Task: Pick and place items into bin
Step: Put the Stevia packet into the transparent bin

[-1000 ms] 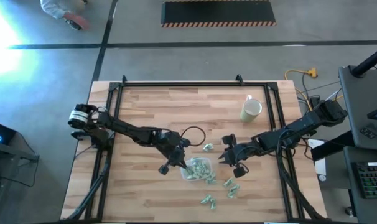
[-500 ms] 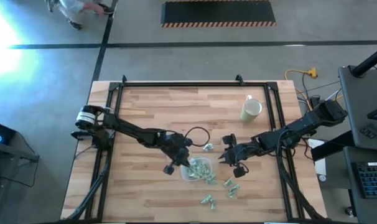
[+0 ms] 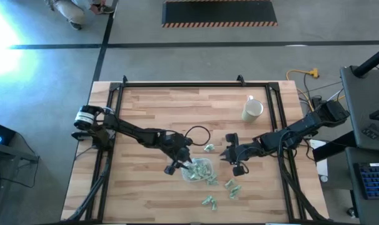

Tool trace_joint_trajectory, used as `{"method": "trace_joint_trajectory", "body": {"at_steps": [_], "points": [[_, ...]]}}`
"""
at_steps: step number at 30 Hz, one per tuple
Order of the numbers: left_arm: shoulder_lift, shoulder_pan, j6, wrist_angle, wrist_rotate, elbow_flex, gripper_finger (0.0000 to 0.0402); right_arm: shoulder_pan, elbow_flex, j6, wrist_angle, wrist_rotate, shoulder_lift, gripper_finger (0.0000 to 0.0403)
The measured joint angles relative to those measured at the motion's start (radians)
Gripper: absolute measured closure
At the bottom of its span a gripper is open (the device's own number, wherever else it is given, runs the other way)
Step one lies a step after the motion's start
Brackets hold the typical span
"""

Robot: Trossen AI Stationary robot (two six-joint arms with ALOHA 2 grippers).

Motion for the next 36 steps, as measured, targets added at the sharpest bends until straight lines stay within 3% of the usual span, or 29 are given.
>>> {"method": "trace_joint_trajectory", "body": {"at_steps": [9, 12, 17, 26, 36], "points": [[-0.079, 0.0, -0.02, -0.02, 0.001, -0.001, 0.0251, -0.007, -0.068, -0.11, 0.217, 0.034, 0.091, 0.0279], [-0.114, 0.0, -0.013, -0.023, -0.002, -0.003, 0.0251, -0.011, -0.067, -0.139, 0.242, 0.098, 0.129, 0.0258], [-0.174, -0.001, -0.011, -0.016, -0.099, -0.019, 0.0251, -0.042, -0.06, -0.134, 0.264, 0.138, 0.197, 0.0235], [-0.206, -0.005, -0.013, -0.016, -0.148, -0.038, 0.0251, -0.097, 0.003, -0.127, 0.278, 0.134, 0.331, 0.0228], [-0.2, -0.006, -0.014, -0.015, -0.148, -0.039, 0.0251, -0.115, 0.011, -0.107, 0.254, 0.129, 0.324, 0.0228]]}}
